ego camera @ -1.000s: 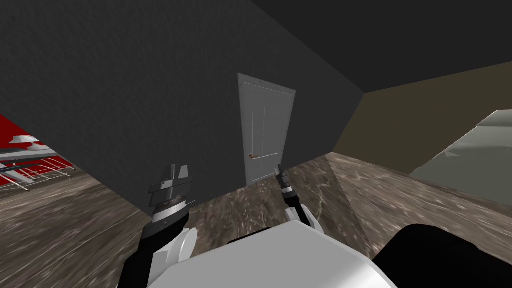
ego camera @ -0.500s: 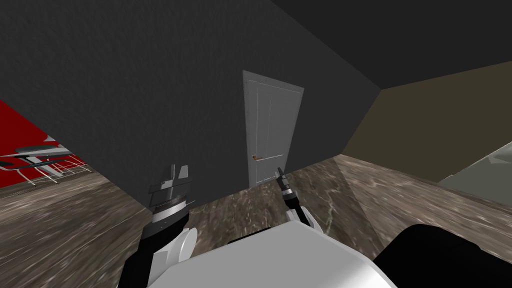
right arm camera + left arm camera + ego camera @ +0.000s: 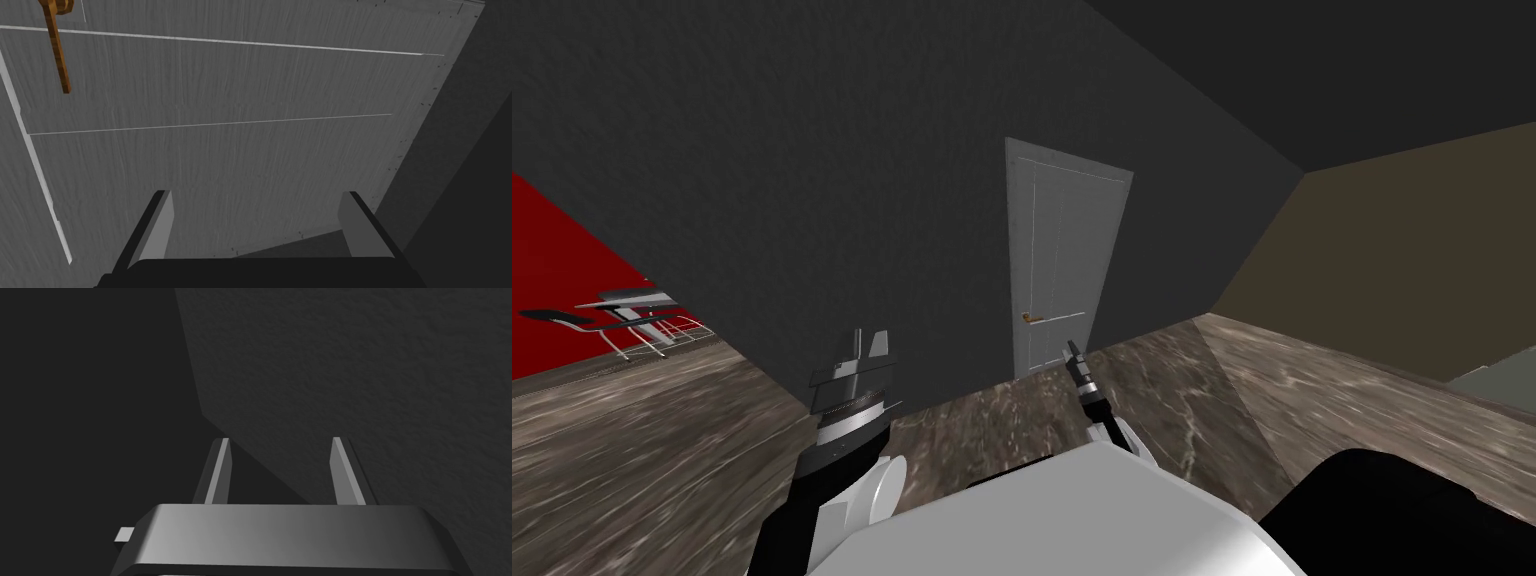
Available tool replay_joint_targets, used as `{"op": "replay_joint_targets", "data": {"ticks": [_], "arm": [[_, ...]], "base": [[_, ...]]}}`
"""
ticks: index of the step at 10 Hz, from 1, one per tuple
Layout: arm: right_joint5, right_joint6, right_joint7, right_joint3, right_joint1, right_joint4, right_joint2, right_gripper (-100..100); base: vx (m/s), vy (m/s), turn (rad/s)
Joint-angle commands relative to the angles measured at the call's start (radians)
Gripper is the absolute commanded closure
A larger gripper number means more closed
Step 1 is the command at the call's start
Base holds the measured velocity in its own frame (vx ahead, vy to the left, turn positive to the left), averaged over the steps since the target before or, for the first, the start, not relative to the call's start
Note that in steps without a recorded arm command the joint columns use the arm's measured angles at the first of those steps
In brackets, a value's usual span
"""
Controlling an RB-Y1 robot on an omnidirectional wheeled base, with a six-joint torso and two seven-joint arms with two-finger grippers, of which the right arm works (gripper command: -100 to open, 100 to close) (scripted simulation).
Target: Pull the door open
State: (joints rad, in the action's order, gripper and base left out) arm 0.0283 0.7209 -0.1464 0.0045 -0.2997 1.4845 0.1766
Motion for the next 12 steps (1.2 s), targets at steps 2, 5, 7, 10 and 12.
{"op": "replay_joint_targets", "data": {"ticks": [2, 5, 7, 10, 12], "arm": [[-0.009, 0.017, -0.013, -0.004, 0.022, -0.08, 0.012, -100], [-0.016, 0.029, -0.023, -0.006, 0.035, -0.143, 0.022, -100], [-0.022, 0.04, -0.032, -0.008, 0.047, -0.199, 0.03, -100], [-0.031, 0.057, -0.045, -0.011, 0.064, -0.281, 0.042, -100], [-0.034, 0.062, -0.05, -0.011, 0.07, -0.306, 0.046, -100]], "base": [[0.122, 0.023, 0.083], [0.074, 0.018, 0.058], [0.102, 0.028, 0.078], [0.11, 0.016, 0.077], [0.086, 0.001, 0.046]]}}
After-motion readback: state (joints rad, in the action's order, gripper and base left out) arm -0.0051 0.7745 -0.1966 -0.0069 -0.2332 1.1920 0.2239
